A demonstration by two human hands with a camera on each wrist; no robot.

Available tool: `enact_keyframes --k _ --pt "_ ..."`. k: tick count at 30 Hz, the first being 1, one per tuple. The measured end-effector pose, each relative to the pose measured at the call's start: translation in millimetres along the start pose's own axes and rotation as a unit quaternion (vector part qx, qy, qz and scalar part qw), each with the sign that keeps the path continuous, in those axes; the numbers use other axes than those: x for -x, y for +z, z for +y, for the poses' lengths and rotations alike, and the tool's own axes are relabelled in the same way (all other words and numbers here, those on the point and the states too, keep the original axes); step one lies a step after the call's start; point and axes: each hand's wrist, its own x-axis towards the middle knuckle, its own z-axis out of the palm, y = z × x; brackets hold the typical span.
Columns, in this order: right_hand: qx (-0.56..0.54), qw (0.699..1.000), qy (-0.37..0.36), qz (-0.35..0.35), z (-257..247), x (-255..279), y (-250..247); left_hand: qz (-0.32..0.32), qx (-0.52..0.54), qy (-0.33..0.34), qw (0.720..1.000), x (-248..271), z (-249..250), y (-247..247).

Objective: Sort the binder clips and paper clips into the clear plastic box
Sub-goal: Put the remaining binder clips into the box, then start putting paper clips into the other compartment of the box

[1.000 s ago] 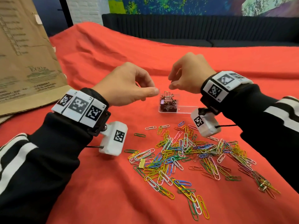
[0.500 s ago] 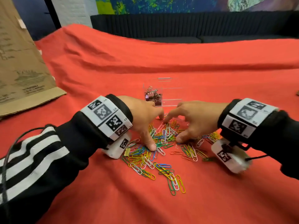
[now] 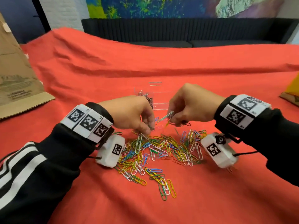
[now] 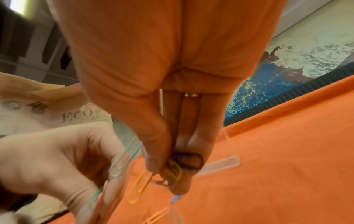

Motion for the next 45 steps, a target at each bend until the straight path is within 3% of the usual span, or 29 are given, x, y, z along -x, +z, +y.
enact_keyframes --k 8,15,18,24,34,37,42,45 --pt "-0.091 0.994 0.039 0.052 5 -22 -31 -0.007 0.033 -0.001 0.999 1 -8 -1" --pt "0.041 0.982 0.053 0.175 9 -64 -56 -0.039 -0.012 -0.012 0.999 2 -6 2" --pt "0.136 0.973 0.063 0.173 8 -75 -49 -0.043 -0.045 -0.023 0.998 5 -1 3" --pt "0.178 0.97 0.07 0.148 4 -88 -34 -0.08 -0.089 -0.017 0.993 6 16 4" --pt "0.086 0.975 0.025 0.201 10 -73 -42 -0.073 -0.111 0.007 0.991 3 21 10" --pt "0.069 0.985 0.003 0.159 2 -46 -36 -0.066 -0.127 0.018 0.99 1 23 14" --pt "0.133 0.986 -0.009 -0.101 -5 -2 -3 -0.033 -0.133 0.033 0.99 1 19 15" --pt "0.163 0.976 -0.011 -0.143 1 8 10 -0.022 -0.125 0.042 0.991 4 18 11"
